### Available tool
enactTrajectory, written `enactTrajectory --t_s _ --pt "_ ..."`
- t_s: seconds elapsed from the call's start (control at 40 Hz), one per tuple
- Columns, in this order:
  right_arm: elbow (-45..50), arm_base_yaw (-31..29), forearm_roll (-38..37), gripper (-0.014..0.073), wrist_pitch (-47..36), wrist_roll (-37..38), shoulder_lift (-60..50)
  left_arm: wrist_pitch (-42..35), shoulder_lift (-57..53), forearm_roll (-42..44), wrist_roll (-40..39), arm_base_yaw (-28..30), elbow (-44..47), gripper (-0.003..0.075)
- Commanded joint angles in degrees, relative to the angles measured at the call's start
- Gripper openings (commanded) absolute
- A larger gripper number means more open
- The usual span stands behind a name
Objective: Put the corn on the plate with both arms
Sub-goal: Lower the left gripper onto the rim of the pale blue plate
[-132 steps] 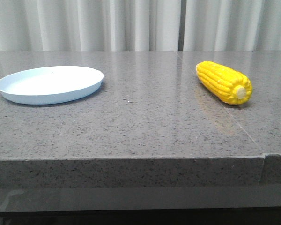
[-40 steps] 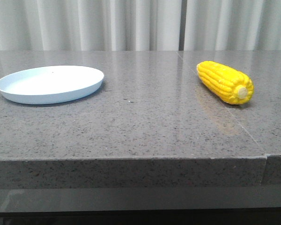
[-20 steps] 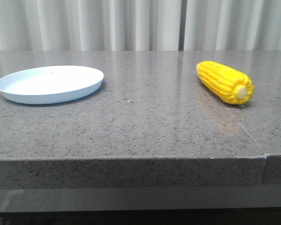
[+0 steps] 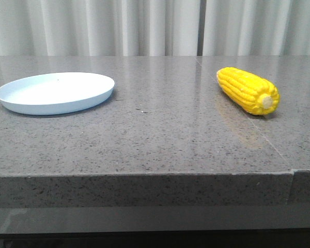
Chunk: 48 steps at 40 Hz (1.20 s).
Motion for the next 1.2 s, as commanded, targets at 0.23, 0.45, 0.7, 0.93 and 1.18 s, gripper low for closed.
enactTrajectory --t_s 0.23,0.45,0.7,0.93,1.18 --pt "-2.25 -0.37 -0.38 0.0634 -4.93 -0.52 0.81 16.02 29.04 -1.04 0.06 -7.45 -24.13 0.0616" --pt "-2.25 -0.37 -0.38 0.0634 -4.93 -0.52 0.81 28.49 45.48 -3.54 0.06 -7.45 -38.29 0.0616" --pt "-2.25 -0.37 -0.38 0.0634 -4.93 -0.52 0.81 31.17 57.28 -3.79 0.06 -7.45 -44.21 0.0616" --pt "-2.25 -0.37 -0.38 0.0634 -4.93 -0.52 0.81 30.53 61.58 -4.87 0.06 -7.45 -44.77 0.0615" --pt "-2.25 -0.37 -0.38 0.0634 -4.93 -0.52 0.81 30.53 61.81 -5.76 0.06 -7.45 -45.38 0.0463"
